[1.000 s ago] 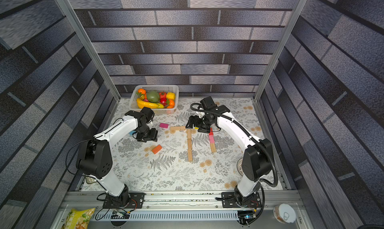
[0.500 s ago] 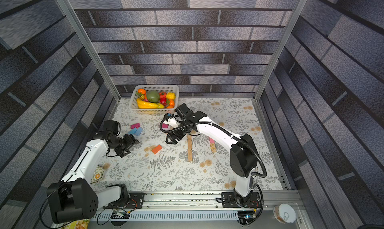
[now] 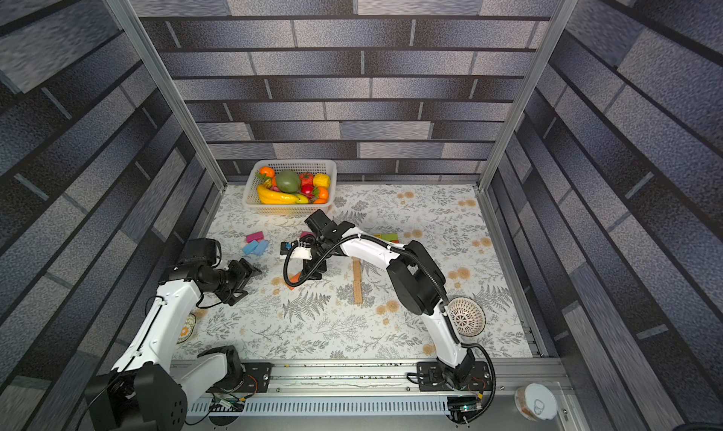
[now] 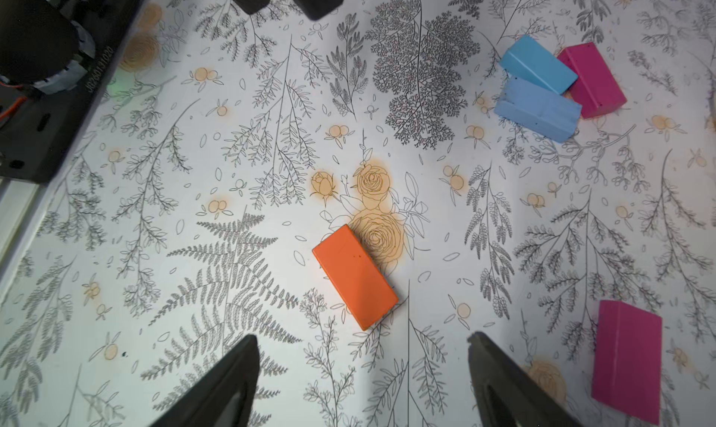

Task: Assemble the number 7 with building blocks
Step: Pick up the building block from the center of the board.

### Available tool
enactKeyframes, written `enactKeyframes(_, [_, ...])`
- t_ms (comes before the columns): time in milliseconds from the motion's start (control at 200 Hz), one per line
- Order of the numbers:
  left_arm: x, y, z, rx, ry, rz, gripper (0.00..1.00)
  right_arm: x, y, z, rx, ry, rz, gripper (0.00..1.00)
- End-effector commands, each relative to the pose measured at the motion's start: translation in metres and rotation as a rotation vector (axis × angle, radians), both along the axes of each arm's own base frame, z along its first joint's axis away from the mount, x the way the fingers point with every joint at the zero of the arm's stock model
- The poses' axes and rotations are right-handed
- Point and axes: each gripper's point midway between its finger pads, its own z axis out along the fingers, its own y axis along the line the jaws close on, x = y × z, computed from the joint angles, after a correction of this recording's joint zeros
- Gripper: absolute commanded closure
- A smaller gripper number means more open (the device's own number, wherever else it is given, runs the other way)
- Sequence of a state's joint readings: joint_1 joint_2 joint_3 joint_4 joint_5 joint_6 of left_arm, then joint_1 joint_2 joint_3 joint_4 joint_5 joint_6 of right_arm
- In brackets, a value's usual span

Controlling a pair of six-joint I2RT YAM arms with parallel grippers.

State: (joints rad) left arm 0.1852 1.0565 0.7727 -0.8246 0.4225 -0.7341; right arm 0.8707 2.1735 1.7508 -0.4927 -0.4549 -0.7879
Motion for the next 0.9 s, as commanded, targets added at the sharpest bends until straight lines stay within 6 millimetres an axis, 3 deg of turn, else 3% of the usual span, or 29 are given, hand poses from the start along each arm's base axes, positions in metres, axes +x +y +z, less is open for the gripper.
enactKeyframes(0, [-0.002, 0.000, -0.002, -0.007, 0.024, 0.006, 0.22, 0.047, 0.012, 0.004, 0.000, -0.150, -0.125, 0.14])
enactKeyframes(120, [0.004, 0.001, -0.001, -0.002, 0.020, -0.001, 0.22, 0.082, 0.020, 0.007, 0.022, -0.141, -0.278, 0.15])
enactKeyframes(336, [0.011, -0.002, 0.002, -0.002, 0.019, -0.031, 0.22, 0.120, 0.014, -0.005, 0.001, -0.060, -0.365, 0.16])
enactKeyframes(671, [0.006, -0.010, -0.004, -0.025, 0.044, -0.051, 0.22, 0.143, 0.004, -0.034, -0.047, 0.003, -0.390, 0.27])
enactKeyframes(897, [0.005, -0.013, -0.003, -0.025, 0.041, -0.064, 0.22, 0.140, 0.006, -0.047, -0.065, 0.030, -0.379, 0.31])
